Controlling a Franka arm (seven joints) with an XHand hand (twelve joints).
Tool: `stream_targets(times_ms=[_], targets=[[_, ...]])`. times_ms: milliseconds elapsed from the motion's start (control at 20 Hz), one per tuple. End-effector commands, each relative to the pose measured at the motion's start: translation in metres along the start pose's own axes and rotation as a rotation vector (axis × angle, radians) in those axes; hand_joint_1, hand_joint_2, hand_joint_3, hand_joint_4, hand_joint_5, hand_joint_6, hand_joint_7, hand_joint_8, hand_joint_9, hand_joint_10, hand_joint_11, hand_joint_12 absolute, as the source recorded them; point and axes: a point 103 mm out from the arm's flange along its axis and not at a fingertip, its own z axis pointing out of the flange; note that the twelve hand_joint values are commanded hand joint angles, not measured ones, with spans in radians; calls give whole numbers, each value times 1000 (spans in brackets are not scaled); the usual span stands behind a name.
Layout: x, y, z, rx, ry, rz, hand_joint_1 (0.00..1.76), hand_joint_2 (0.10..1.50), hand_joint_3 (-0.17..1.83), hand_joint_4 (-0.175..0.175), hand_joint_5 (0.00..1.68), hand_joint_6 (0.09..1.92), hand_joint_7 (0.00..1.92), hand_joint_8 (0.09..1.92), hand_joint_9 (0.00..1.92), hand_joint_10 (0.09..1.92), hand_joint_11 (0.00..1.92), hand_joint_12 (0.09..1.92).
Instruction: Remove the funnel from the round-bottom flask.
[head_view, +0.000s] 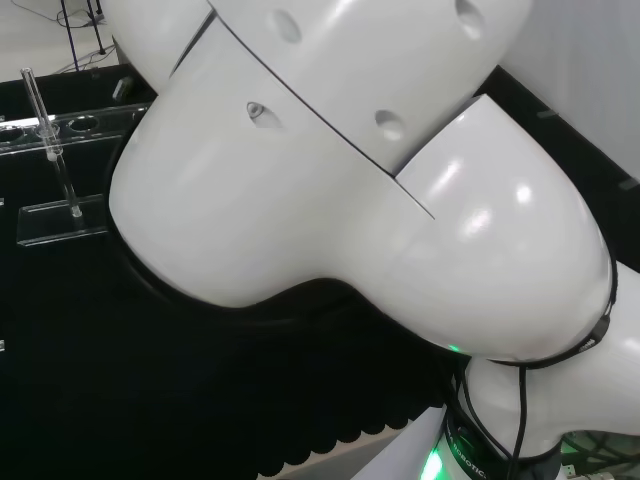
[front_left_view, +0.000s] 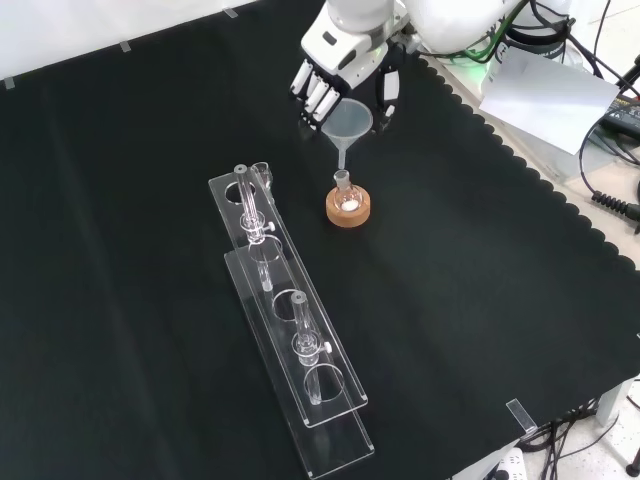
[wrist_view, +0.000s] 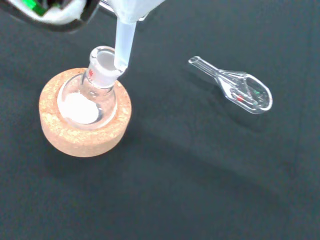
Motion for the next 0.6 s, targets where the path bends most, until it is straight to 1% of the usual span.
stream_targets(times_ms=[50,100,350,500,600], targets=[[-8,-18,-31,21,-26,20,852,634,619,-16,545,422,638,610,1016,390,623,1247],[-8,-21,-37,14,-28,26,851,634,619,-15,545,431,637,611,1016,390,623,1247],[-16,-31,-61,-27,5,49,849,634,620,-13,553,475,636,613,1015,391,620,1249],[-24,-31,-76,-52,34,56,848,634,621,-11,551,511,636,614,1015,392,619,1251],[-30,-28,-86,-65,40,60,848,634,622,-11,543,542,636,615,1014,393,620,1250]])
